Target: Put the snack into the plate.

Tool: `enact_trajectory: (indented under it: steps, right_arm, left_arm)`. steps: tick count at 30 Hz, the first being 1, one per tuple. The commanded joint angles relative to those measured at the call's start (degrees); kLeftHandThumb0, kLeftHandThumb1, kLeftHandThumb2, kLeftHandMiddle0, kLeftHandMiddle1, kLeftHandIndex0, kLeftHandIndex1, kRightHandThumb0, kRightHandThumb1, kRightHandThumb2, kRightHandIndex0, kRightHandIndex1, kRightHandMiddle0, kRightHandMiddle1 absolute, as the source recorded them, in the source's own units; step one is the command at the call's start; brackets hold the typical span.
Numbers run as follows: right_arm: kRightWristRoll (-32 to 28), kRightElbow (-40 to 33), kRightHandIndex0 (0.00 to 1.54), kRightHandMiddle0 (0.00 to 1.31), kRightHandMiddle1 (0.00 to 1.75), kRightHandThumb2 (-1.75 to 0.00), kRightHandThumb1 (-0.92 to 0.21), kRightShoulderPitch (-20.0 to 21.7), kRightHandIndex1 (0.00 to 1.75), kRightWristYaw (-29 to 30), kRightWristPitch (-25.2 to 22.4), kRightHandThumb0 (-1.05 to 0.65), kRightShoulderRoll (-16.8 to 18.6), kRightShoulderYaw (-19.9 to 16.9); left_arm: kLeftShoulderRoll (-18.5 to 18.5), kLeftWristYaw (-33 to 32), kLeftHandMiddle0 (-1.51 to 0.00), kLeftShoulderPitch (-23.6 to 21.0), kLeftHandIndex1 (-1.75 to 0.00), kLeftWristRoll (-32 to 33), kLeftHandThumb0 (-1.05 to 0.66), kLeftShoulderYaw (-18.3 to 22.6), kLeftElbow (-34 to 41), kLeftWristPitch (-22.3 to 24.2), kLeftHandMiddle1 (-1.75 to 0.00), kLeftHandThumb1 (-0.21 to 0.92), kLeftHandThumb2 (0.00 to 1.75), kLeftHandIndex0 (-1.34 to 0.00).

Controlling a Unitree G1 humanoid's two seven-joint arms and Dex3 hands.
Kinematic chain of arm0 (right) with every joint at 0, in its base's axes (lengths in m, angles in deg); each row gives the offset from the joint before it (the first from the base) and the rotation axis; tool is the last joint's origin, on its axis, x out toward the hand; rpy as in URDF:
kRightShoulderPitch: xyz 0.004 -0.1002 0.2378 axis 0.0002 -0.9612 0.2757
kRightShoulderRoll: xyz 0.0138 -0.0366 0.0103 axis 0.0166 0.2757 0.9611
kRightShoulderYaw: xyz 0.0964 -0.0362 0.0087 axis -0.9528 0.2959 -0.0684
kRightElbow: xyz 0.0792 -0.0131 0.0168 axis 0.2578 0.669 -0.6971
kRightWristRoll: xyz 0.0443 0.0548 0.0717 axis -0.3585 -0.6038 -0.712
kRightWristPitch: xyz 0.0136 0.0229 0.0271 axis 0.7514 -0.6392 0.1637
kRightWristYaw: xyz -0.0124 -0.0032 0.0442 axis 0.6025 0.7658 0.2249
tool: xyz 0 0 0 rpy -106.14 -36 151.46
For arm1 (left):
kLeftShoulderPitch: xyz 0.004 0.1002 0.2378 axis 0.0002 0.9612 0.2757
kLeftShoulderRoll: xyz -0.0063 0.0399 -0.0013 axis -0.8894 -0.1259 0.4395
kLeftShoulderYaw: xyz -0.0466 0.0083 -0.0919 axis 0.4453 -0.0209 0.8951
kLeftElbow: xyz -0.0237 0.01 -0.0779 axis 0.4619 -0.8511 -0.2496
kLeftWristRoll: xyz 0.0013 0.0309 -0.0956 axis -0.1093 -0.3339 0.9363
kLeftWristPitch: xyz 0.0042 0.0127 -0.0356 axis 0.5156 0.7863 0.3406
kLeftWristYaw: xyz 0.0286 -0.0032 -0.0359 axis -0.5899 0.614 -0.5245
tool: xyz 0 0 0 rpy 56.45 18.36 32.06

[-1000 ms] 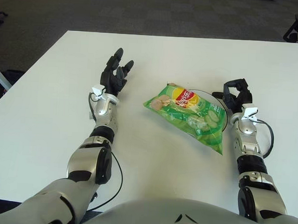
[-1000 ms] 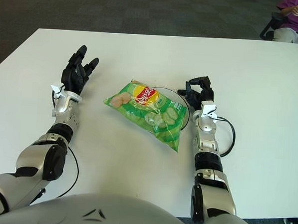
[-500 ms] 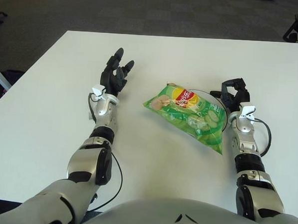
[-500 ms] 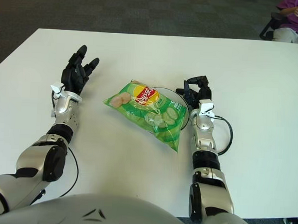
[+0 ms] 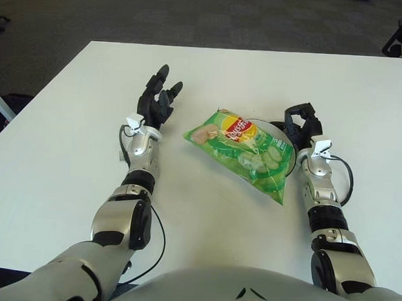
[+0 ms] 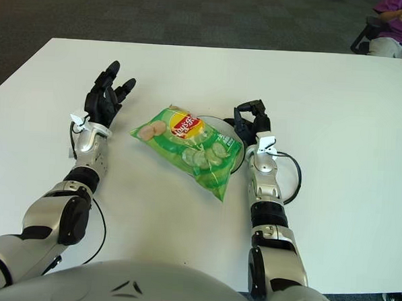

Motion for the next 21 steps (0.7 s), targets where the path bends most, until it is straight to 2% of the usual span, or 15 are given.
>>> enact_trajectory:
  steps: [1,21]
  right_arm:
    - [0.4,-0.9,1.08,0.19,1.75,-0.53,-0.92,-0.8,0.42,-0.3,-0.8,-0.35,0.5,0.5]
    - [2.7,-3.0,1.08,0.19,1.75,-0.53,-0.92,-2.3,0.44,-1.3,-0.2,-0.35,2.1,3.7]
  left_arm:
    - [0.4,-0.8,-0.79,1.8,-0.11,-0.2,-0.54,0.0,-0.2,0.2,-0.05,0.92,0.71,-0.54]
    - [0.4,-1.4,-0.79,2.0,-0.14,-0.6,-0.53,-0.6,0.0,0.4,-0.04,0.92,0.71,-0.55]
